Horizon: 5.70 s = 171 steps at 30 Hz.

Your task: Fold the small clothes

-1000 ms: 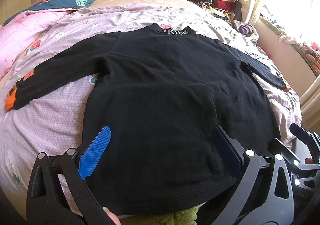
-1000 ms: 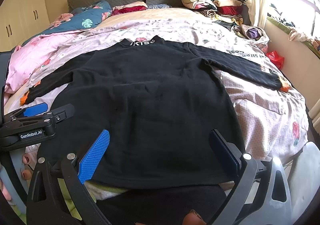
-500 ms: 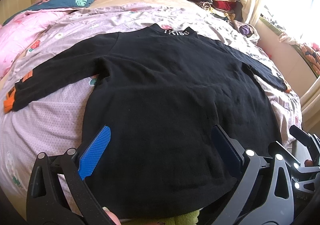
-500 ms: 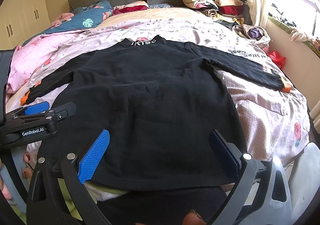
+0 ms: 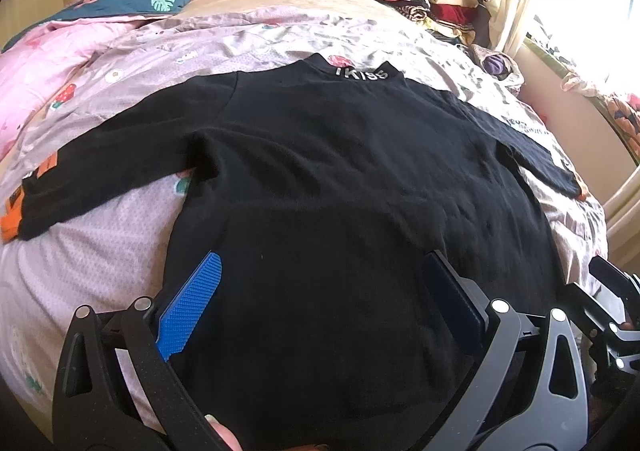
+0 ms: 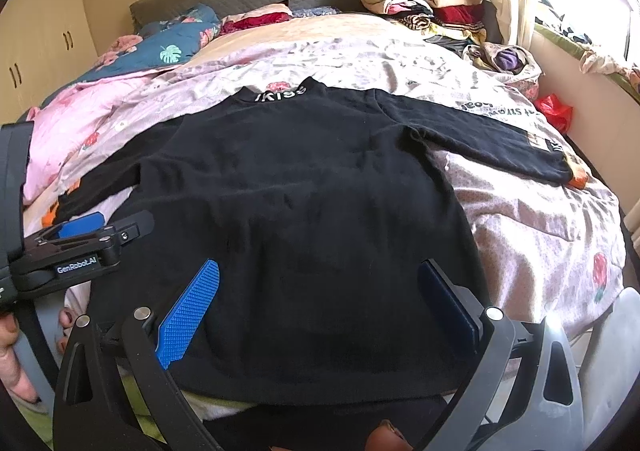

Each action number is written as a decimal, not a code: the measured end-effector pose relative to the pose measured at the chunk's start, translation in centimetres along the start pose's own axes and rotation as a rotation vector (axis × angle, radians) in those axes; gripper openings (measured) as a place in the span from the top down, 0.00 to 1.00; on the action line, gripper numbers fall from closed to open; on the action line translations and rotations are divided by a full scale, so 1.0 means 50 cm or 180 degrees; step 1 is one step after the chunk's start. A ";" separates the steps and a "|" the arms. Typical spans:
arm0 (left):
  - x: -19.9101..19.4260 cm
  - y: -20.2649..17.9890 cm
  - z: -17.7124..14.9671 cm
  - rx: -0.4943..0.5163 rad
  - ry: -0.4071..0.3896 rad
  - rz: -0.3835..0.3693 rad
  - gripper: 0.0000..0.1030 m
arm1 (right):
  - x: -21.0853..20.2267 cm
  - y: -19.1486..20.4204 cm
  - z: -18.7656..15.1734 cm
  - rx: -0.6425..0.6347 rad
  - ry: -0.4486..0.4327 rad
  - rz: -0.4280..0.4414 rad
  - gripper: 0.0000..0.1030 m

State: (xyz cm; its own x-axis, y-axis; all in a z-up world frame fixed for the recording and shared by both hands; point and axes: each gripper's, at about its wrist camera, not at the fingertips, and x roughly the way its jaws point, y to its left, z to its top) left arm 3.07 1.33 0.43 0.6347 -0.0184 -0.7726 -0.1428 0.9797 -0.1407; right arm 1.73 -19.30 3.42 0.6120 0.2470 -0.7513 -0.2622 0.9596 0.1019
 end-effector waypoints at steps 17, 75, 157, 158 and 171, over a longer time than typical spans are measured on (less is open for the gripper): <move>0.053 0.002 0.096 -0.0055 -0.0034 0.0150 0.08 | 0.020 -0.079 0.105 0.0386 -0.0064 0.0018 0.04; 0.335 -0.230 0.307 0.0117 0.0383 -0.0044 0.08 | 0.216 -0.694 0.133 0.2738 -0.0031 -0.0477 0.04; 0.194 0.154 0.286 -0.1110 0.0245 -0.1344 0.08 | 0.258 0.053 0.306 0.0631 -0.0328 0.0642 0.85; 0.199 0.156 0.282 -0.1118 0.0269 -0.1353 0.08 | 0.267 0.063 0.301 0.0610 -0.0294 0.0645 0.85; 0.254 0.153 0.243 -0.1150 0.0569 -0.1444 0.12 | 0.259 0.101 0.210 0.0361 0.0061 0.1177 0.31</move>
State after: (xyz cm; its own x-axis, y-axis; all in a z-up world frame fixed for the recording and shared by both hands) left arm 19.29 11.02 -2.93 0.5595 -0.4824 -0.6740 -0.1565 0.7371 -0.6575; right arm 16.18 -9.86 1.04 0.4773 0.5776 -0.6622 -0.3778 0.8153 0.4388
